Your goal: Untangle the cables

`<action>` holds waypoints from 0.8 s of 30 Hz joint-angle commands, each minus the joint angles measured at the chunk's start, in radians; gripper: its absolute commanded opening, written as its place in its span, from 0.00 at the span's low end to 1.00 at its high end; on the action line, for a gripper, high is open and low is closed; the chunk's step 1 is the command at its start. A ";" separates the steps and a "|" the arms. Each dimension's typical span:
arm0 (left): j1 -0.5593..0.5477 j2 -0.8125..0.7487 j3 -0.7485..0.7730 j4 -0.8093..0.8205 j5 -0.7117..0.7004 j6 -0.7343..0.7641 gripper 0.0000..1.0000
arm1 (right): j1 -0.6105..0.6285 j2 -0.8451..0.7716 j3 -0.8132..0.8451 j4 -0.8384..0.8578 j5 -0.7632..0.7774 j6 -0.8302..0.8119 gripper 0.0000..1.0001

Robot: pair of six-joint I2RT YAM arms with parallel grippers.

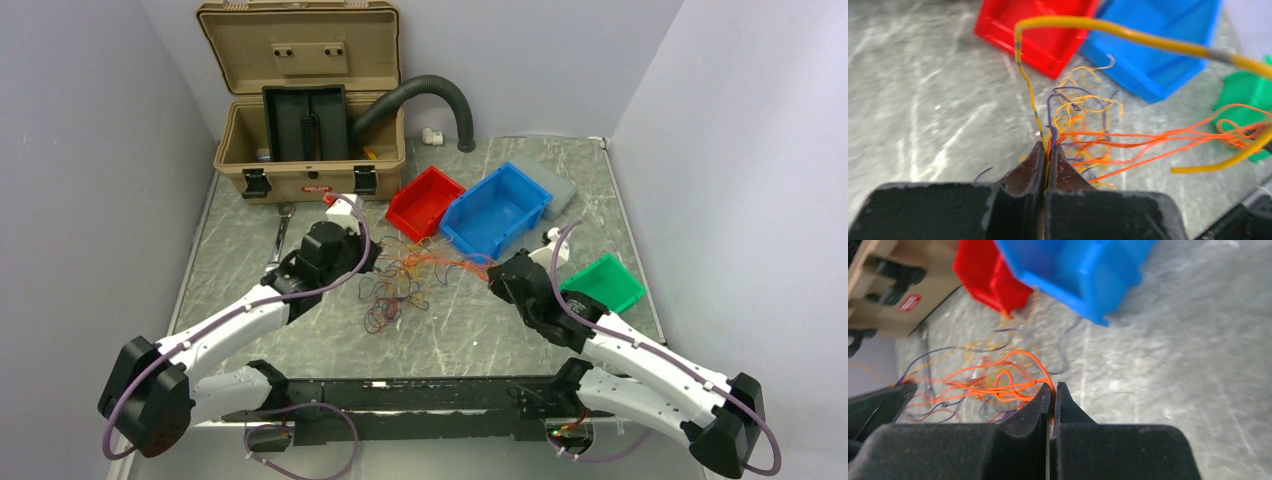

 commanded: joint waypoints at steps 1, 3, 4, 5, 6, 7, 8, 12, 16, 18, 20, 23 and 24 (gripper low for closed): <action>0.051 -0.062 -0.058 -0.150 -0.487 0.104 0.00 | -0.047 -0.056 0.009 -0.457 0.409 0.200 0.00; 0.052 -0.065 -0.067 -0.155 -0.552 0.094 0.00 | -0.047 -0.077 0.019 -0.518 0.443 0.246 0.02; 0.053 -0.064 -0.066 -0.157 -0.558 0.093 0.00 | -0.048 -0.087 0.026 -0.521 0.451 0.225 0.04; 0.053 -0.061 -0.062 -0.164 -0.550 0.097 0.00 | -0.048 -0.101 0.031 -0.471 0.444 0.154 0.03; 0.054 -0.061 -0.054 -0.175 -0.543 0.101 0.00 | -0.048 -0.114 0.032 -0.397 0.417 0.038 0.02; 0.053 -0.061 -0.048 -0.183 -0.543 0.099 0.00 | -0.048 -0.126 0.033 -0.345 0.390 -0.049 0.01; 0.053 -0.061 -0.047 -0.190 -0.550 0.094 0.00 | -0.048 -0.136 0.035 -0.318 0.369 -0.105 0.00; 0.055 -0.052 -0.015 -0.279 -0.638 0.043 0.00 | -0.048 -0.152 0.063 -0.391 0.412 -0.085 0.13; 0.055 -0.069 -0.018 -0.278 -0.621 0.055 0.00 | -0.048 -0.132 0.083 -0.344 0.339 -0.212 0.40; 0.054 -0.088 -0.046 -0.213 -0.509 0.099 0.00 | -0.048 -0.113 0.087 -0.311 0.273 -0.251 0.42; 0.055 -0.107 -0.081 -0.136 -0.383 0.150 0.00 | -0.049 -0.084 0.081 -0.265 0.172 -0.299 0.44; 0.055 -0.104 -0.104 -0.068 -0.268 0.186 0.00 | -0.048 -0.031 0.033 -0.043 -0.129 -0.458 0.55; 0.056 -0.096 -0.101 -0.071 -0.263 0.185 0.00 | -0.048 -0.009 0.014 0.020 -0.217 -0.480 0.58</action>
